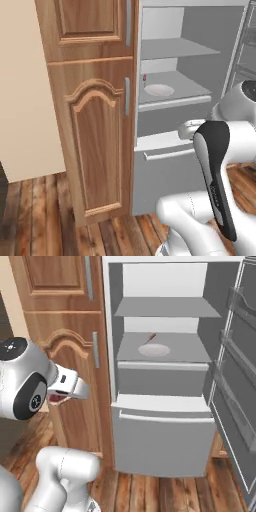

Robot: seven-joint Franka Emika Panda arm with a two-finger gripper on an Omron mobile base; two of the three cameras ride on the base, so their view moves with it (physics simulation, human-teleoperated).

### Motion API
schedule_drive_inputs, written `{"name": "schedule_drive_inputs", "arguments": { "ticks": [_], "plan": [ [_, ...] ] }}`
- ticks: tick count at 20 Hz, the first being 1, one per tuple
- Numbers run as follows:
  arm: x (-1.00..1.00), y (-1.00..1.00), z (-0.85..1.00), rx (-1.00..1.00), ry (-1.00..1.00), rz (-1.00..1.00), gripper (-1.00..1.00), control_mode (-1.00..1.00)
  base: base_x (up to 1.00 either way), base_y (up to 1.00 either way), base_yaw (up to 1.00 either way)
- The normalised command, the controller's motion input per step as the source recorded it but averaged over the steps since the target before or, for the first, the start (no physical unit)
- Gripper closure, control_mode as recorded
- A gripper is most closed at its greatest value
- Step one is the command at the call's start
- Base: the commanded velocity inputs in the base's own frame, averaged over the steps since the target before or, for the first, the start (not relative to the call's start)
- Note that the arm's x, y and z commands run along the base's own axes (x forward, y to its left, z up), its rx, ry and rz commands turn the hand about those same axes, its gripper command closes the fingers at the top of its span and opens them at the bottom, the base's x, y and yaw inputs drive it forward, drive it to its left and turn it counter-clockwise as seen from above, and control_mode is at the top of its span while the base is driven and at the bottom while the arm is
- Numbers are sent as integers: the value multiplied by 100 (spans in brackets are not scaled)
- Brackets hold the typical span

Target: Retrieve the steak from the fridge and place it on the saucepan with marinade on the stove.

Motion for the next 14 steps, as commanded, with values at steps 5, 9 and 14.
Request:
{"name": "schedule_drive_inputs", "arguments": {
  "ticks": [5, 9, 14],
  "plan": [
    [0, 0, 0, 0, 0, 0, 100, 100, -100, 16, -60],
    [0, 0, 0, 0, 0, 0, 100, 100, -91, 9, -88],
    [0, 0, 0, 0, 0, 0, 100, 100, -76, 10, -92]
  ]
}}
